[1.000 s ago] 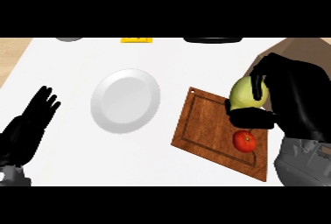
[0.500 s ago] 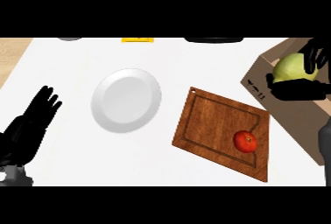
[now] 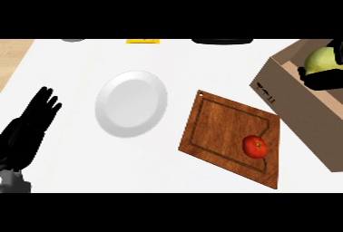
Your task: Pick the lemon from the cutting board and place it in the cardboard box
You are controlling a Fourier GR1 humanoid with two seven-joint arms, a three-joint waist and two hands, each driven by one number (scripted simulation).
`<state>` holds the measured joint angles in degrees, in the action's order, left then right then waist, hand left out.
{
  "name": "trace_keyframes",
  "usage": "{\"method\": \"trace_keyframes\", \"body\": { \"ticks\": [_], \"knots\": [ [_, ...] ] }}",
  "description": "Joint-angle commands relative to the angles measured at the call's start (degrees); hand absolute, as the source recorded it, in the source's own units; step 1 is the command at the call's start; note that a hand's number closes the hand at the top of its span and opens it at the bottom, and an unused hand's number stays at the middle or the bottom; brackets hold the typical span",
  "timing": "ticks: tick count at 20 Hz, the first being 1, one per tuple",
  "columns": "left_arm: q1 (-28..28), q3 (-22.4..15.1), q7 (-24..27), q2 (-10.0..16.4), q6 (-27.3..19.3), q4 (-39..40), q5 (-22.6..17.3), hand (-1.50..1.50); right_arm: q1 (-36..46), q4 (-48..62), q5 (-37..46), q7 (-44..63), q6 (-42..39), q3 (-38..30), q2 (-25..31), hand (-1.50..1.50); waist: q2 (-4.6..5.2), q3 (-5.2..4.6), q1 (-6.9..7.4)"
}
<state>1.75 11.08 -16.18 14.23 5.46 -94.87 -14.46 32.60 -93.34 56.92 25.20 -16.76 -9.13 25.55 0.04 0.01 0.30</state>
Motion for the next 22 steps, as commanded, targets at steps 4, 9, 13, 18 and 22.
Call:
{"method": "trace_keyframes", "body": {
  "ticks": [4,9,13,18,22],
  "knots": [
    [-1.15,0.07,0.75,-1.52,0.04,0.51,0.66,0.00,-3.57,11.72,0.66,-9.38,11.03,-2.14,-0.50,1.50,0.01,0.00,0.09],
    [-3.30,0.03,0.49,-0.13,1.71,-2.40,0.76,0.00,-1.91,22.13,-2.51,-11.10,9.56,-3.49,-2.01,1.50,0.00,0.01,0.60],
    [1.00,0.66,0.10,0.03,0.55,0.34,0.99,0.00,-3.84,30.62,-3.69,-11.39,10.78,-7.68,-0.62,-1.50,0.18,0.04,0.30],
    [-1.39,-1.41,-0.13,-1.86,0.25,-1.09,2.54,0.00,-2.02,35.63,-4.60,-17.35,13.57,-5.42,-3.17,-1.50,0.06,0.03,0.48],
    [-2.73,-1.55,-2.13,-2.43,-0.90,-4.96,2.52,0.00,-4.01,35.24,-9.95,-25.14,19.44,-10.48,-2.78,-1.50,-0.02,0.06,0.39]
  ]
}}
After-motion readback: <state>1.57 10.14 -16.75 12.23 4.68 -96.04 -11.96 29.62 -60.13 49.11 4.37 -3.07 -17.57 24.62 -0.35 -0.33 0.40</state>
